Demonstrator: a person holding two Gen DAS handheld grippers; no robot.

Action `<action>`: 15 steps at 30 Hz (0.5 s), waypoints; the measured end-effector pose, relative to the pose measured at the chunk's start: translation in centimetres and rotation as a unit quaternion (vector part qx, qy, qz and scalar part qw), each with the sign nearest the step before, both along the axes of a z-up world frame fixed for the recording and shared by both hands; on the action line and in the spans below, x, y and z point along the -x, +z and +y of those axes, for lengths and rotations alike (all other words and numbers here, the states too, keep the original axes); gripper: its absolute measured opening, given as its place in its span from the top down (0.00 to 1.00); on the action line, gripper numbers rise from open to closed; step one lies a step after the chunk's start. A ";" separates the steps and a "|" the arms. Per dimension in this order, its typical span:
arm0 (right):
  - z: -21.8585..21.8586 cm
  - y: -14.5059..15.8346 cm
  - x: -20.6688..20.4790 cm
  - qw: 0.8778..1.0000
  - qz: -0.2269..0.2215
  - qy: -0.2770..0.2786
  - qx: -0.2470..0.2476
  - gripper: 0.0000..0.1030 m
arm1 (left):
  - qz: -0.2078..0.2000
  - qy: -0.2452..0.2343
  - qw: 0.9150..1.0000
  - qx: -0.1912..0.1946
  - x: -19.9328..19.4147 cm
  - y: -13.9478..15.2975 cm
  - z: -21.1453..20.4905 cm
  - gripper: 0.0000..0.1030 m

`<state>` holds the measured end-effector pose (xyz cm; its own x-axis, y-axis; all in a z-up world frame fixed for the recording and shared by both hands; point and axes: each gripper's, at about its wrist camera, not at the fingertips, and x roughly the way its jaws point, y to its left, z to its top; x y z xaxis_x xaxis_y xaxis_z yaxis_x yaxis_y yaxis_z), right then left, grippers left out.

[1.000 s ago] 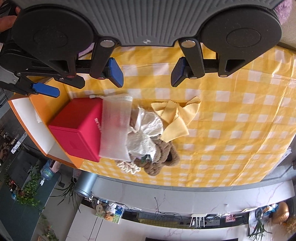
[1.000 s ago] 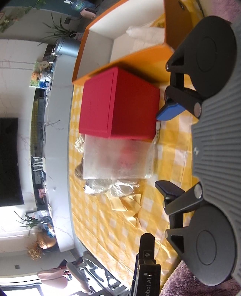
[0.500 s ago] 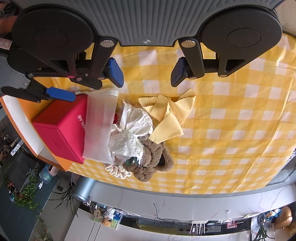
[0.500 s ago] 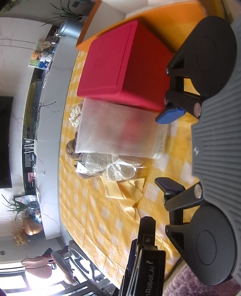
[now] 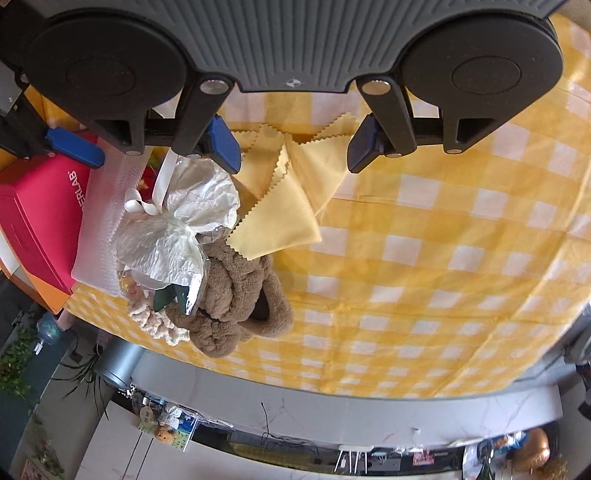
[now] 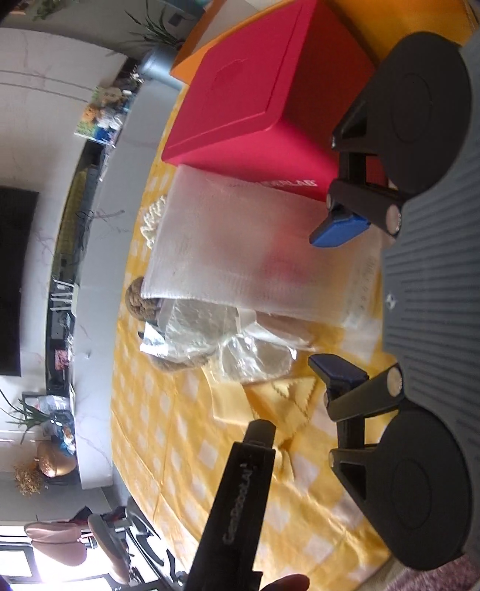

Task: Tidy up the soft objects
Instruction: 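Grasp the yellow polishing cloth with the left tool while the right tool grasps the bubble-wrap sleeve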

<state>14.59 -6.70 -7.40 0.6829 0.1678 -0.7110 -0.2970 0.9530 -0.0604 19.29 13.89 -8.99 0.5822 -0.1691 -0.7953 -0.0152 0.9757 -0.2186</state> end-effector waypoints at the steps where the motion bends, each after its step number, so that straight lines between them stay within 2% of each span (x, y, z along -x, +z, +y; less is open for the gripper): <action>1: -0.1 -0.2 -0.1 1.000 -0.002 -0.005 0.000 0.38 | 0.000 0.001 1.000 0.007 -0.1 -0.2 0.0 0.23; 3: -0.2 -0.6 -0.5 1.000 -0.002 -0.013 -0.004 0.38 | -0.001 0.004 1.000 0.007 -0.4 -0.8 -0.1 0.20; 5: -0.3 -1.0 -0.9 1.000 0.002 -0.019 -0.003 0.45 | 0.002 0.008 1.000 -0.003 -0.6 -1.3 -0.3 0.20; 7: -0.5 -1.4 -1.1 1.000 0.005 -0.024 -0.001 0.63 | 0.014 0.011 1.000 -0.006 -0.9 -1.8 -0.4 0.20; 9: -0.9 -1.5 -1.1 1.000 0.009 -0.023 -0.005 0.92 | 0.011 0.013 1.000 -0.009 -0.9 -1.8 -0.5 0.18; 12: -1.3 -1.2 -0.6 1.000 0.015 -0.015 -0.012 0.97 | 0.008 0.012 1.000 -0.017 -0.9 -1.9 -0.9 0.18; 14: -1.6 -0.8 0.1 1.000 0.018 -0.008 -0.018 0.98 | 0.003 0.007 1.000 -0.021 -1.0 -2.0 -1.2 0.24; 15: -1.7 -0.5 0.5 1.000 0.019 -0.005 -0.019 0.98 | 0.000 0.004 1.000 -0.023 -1.0 -2.0 -1.4 0.33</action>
